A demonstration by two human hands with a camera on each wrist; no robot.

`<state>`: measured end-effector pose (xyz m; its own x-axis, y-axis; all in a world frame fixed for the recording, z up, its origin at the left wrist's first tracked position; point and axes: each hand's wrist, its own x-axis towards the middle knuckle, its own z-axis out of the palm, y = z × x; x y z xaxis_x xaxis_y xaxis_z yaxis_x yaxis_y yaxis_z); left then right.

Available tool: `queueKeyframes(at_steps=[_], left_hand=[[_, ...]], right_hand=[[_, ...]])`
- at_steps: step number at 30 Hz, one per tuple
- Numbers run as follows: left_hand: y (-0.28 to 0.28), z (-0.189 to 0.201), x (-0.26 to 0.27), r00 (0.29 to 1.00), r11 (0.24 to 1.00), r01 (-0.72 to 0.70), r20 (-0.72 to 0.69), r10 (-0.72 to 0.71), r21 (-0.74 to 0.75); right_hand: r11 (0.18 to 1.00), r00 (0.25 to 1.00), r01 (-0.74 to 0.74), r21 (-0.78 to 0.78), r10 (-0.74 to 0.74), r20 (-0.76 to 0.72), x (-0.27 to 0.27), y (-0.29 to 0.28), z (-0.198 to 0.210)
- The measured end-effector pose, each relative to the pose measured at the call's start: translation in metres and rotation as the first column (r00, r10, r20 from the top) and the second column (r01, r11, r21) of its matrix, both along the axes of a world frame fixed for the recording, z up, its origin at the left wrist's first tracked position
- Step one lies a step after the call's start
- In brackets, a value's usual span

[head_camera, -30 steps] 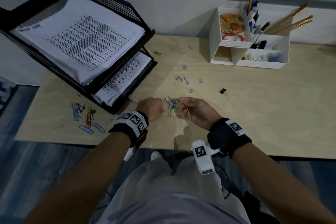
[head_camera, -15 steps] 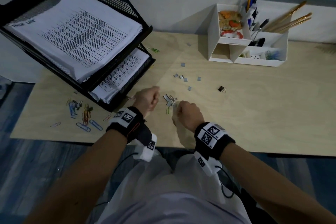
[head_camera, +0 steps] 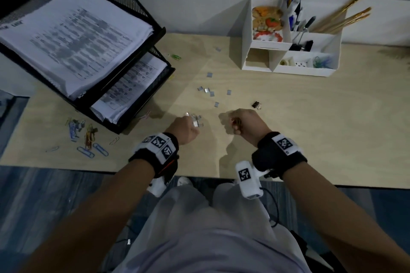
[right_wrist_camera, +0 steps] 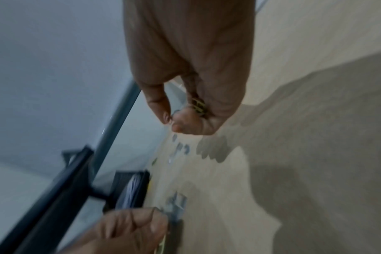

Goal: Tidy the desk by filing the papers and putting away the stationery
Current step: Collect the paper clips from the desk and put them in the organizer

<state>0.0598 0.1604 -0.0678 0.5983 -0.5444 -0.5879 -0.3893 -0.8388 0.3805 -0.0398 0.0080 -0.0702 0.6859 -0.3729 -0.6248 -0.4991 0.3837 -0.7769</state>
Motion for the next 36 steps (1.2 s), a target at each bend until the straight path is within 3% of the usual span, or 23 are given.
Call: queueKeyframes(at_steps=[2, 3, 5, 7, 10, 14, 17, 20, 23, 25, 29, 32, 36], left_hand=[[-0.02, 0.005, 0.0, 0.962, 0.984, -0.116, -0.263, 0.078, -0.133], [-0.034, 0.011, -0.001, 0.883, 0.947, -0.252, -0.447, 0.141, -0.199], [-0.065, 0.023, -0.005, 0.631, 0.806, -0.528, -0.759, 0.16, -0.269], [-0.101, 0.038, -0.009, 0.468, 0.712, -0.65, -0.878, 0.099, -0.266], [-0.159, 0.051, -0.019, 0.341, 0.649, -0.719, -0.94, 0.017, -0.249], [-0.239, 0.052, -0.033, 0.335, 0.703, -0.698, -0.93, 0.151, -0.137], [-0.298, 0.053, -0.039, 0.319, 0.662, -0.748, -0.899, 0.299, -0.045], [-0.348, 0.05, -0.04, 0.284, 0.587, -0.81, -0.877, 0.389, -0.002], [-0.38, 0.046, -0.034, 0.246, 0.538, -0.843, -0.873, 0.421, 0.021], [-0.393, 0.039, -0.029, 0.207, 0.522, -0.852, -0.886, 0.415, 0.045], [-0.409, 0.033, -0.027, 0.183, 0.535, -0.843, -0.905, 0.385, 0.057], [-0.413, 0.028, -0.026, 0.102, 0.497, -0.864, -0.939, 0.329, 0.08], [-0.407, 0.039, -0.028, 0.076, 0.471, -0.879, -0.954, 0.29, 0.073]], right_hand=[[0.972, 0.987, 0.133, 0.194, -0.149, 0.068, -0.005, -0.021, 0.009], [0.956, 0.975, 0.178, 0.234, -0.203, 0.088, -0.009, -0.034, 0.014], [0.936, 0.953, 0.235, 0.263, -0.275, 0.126, -0.017, -0.061, 0.023], [0.919, 0.935, 0.272, 0.287, -0.323, 0.147, -0.026, -0.091, 0.032], [0.922, 0.931, 0.287, 0.259, -0.332, 0.152, -0.04, -0.142, 0.045], [0.962, 0.963, 0.268, -0.055, -0.265, 0.051, -0.05, -0.215, 0.056], [0.931, 0.983, 0.134, -0.34, -0.168, -0.074, -0.045, -0.265, 0.061], [0.839, 0.979, -0.065, -0.54, -0.051, -0.197, -0.028, -0.303, 0.063], [0.685, 0.939, -0.278, -0.673, 0.046, -0.342, -0.01, -0.318, 0.063], [0.579, 0.91, -0.384, -0.72, 0.103, -0.403, 0.0, -0.321, 0.063], [0.442, 0.851, -0.517, -0.733, 0.175, -0.496, 0.008, -0.319, 0.056], [0.417, 0.826, -0.556, -0.719, 0.18, -0.534, 0.009, -0.318, 0.056], [0.377, 0.79, -0.607, -0.699, 0.191, -0.583, 0.013, -0.316, 0.061]])
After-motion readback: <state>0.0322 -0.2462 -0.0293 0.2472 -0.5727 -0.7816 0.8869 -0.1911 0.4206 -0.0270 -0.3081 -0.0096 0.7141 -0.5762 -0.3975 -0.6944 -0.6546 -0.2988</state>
